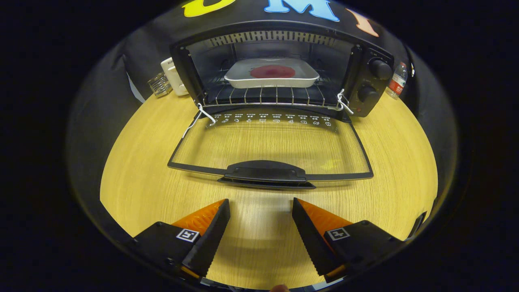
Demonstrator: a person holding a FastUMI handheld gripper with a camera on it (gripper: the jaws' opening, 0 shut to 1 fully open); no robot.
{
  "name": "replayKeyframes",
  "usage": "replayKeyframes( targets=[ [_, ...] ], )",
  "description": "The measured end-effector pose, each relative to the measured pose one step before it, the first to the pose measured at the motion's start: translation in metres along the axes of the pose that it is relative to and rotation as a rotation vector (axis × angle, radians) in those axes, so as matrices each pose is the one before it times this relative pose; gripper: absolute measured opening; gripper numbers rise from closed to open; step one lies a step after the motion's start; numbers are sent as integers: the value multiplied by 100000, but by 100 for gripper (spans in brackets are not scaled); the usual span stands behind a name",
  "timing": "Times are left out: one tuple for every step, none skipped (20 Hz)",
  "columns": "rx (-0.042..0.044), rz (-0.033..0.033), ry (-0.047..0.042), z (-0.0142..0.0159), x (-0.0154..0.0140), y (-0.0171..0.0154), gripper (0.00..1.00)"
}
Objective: Open the toaster oven, put the food inside, and close the toaster oven door.
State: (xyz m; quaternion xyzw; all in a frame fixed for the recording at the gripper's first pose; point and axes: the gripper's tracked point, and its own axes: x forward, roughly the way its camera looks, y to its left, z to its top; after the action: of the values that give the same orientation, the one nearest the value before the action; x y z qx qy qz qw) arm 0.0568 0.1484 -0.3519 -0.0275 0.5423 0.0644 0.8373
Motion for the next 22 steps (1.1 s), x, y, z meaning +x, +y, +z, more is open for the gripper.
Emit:
replayKeyframes(
  targets=[
    [-661,-653,-341,247,209,-55,98],
    [-411,-779,146,125,117,-18,98],
    [-215,-1064,-503,313,133,-132,97],
    [542,-1603,305,-49,80,-172,97],
    [1006,-958,-219,175,60,10,96],
    [934,-1152,-301,51,18,46,95],
    [1049,-901,-147,66,51,-29,95],
    [1556,-815,-146,127,47,50,95],
    [1572,-603,-19,25,-14,38,95],
    [973,-522,80,-32,34,57,95],
    [89,-575,-533,69,-35,6,95],
    [-59,-470,-919,1,-170,29,95],
    [62,-419,-1076,86,-119,11,95],
    [-329,-398,-944,84,-201,6,95],
    [-314,-247,-662,27,-196,-9,95],
    [13,18,-553,30,-201,-21,95],
    [273,183,-765,41,24,32,95],
    [225,267,-836,155,-105,7,95],
    [-30,316,-841,38,-395,-2,95],
    [-221,252,-1377,228,-395,-54,95],
    [127,323,-1640,244,-471,-29,95],
    [17,248,-964,68,-276,22,95]
  ],
)
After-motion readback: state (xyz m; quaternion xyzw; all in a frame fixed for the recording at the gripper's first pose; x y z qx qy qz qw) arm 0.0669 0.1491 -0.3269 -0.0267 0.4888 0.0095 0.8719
